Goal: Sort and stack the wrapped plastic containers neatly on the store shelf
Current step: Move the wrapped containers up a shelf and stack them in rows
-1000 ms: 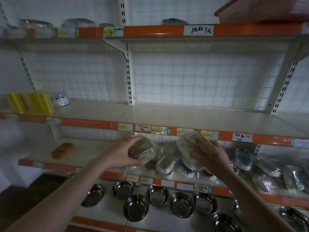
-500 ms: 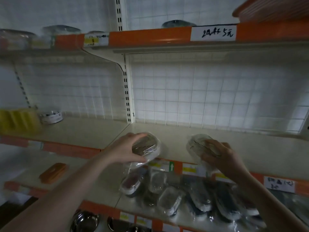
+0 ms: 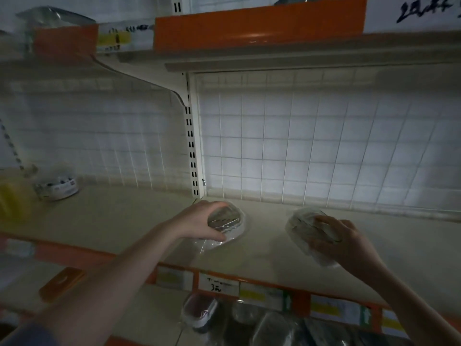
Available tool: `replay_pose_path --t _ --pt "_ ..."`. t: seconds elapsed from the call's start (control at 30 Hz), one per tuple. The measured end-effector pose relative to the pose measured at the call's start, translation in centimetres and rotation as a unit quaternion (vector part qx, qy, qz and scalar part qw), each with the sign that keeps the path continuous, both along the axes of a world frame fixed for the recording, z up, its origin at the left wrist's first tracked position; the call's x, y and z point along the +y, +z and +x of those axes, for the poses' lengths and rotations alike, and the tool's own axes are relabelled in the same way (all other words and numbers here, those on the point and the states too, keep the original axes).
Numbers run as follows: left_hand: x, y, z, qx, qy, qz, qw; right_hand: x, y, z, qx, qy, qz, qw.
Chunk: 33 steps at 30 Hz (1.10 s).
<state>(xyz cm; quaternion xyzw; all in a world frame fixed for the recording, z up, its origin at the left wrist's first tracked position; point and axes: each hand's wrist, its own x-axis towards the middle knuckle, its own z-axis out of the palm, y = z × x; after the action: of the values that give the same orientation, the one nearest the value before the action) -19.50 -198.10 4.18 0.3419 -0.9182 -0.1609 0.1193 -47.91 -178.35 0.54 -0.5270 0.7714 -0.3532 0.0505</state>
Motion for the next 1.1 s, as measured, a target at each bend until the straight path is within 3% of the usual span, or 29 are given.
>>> replay_pose_path --t 0.47,0.73,1.1 --pt "-13.4 -2.4 -3.3 -0.078 -0.096 0.018 0.992 -4.1 -1.1 2.9 0.005 -0.078 -0.005 0.997" --pt "-16.4 -2.1 -3.9 -0.117 -0.143 -0.047 0.982 -5.1 -1.6 4.1 0.010 -0.085 0.032 0.996" --pt "-17.3 -2.0 -4.4 -0.115 -0.164 -0.055 0.978 -5.7 -2.0 4.6 0.042 -0.094 0.042 0.994"
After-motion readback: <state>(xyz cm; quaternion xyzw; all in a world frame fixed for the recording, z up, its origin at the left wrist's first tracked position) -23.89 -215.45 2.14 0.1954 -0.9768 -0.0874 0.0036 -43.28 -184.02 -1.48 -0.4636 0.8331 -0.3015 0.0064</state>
